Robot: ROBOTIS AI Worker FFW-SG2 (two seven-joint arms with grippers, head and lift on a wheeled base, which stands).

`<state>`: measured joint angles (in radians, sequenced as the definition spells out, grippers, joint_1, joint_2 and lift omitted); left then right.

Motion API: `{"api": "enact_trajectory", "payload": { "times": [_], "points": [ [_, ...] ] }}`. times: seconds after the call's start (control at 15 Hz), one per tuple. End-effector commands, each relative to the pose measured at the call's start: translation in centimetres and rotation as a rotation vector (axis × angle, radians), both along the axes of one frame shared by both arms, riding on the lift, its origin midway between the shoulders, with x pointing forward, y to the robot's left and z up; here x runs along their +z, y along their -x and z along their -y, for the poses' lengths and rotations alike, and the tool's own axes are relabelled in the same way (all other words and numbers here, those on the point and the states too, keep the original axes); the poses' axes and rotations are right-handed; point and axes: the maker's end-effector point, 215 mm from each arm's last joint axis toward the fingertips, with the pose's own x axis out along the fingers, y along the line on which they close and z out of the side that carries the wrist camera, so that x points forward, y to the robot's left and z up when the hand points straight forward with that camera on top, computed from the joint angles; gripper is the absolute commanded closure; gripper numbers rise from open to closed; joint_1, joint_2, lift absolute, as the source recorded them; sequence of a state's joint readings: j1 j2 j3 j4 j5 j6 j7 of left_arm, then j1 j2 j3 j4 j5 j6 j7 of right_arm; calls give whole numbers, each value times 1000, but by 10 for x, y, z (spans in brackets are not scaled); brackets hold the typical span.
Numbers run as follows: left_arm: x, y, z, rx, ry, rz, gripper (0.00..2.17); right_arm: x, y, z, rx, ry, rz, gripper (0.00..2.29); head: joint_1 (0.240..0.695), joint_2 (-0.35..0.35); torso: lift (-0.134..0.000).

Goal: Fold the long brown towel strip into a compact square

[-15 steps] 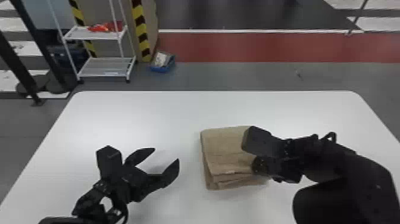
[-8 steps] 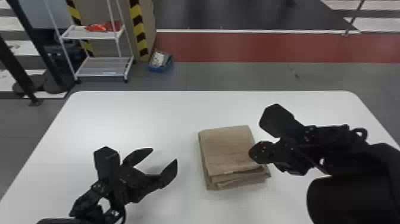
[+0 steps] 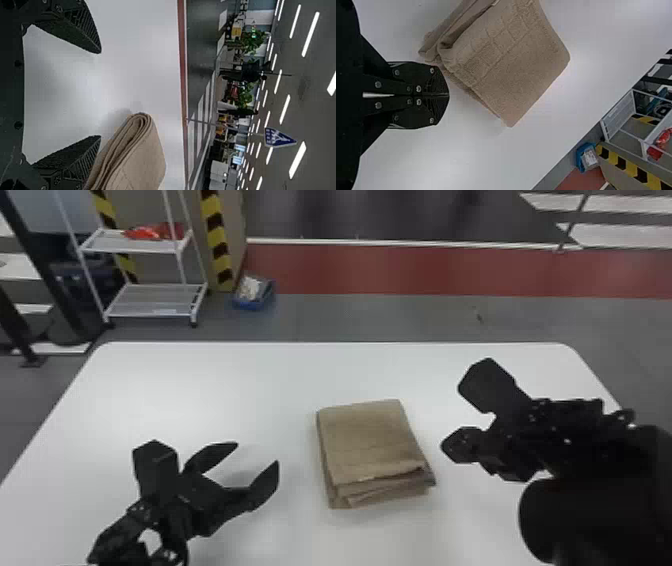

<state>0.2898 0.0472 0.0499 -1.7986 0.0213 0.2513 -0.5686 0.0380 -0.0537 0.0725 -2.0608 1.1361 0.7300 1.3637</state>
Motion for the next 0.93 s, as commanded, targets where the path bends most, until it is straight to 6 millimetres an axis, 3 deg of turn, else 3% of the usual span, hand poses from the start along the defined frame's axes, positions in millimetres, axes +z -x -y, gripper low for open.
{"api": "enact_trajectory", "payload": {
  "times": [0.0,0.2,0.4,0.87],
  "points": [
    [0,0,2,-3,1,1,134,-18,5,9,-3,35,-37,1686,695,-63,-125],
    [0,0,1,-1,0,-2,134,-36,9,-1,20,45,-80,1686,695,-76,-125],
    [0,0,-1,0,-2,0,134,-37,11,-24,57,28,-83,1686,695,-58,-125],
    [-1,-3,-5,8,-1,1,134,-41,19,-46,87,2,-98,1686,695,-17,-125]
  ]
}}
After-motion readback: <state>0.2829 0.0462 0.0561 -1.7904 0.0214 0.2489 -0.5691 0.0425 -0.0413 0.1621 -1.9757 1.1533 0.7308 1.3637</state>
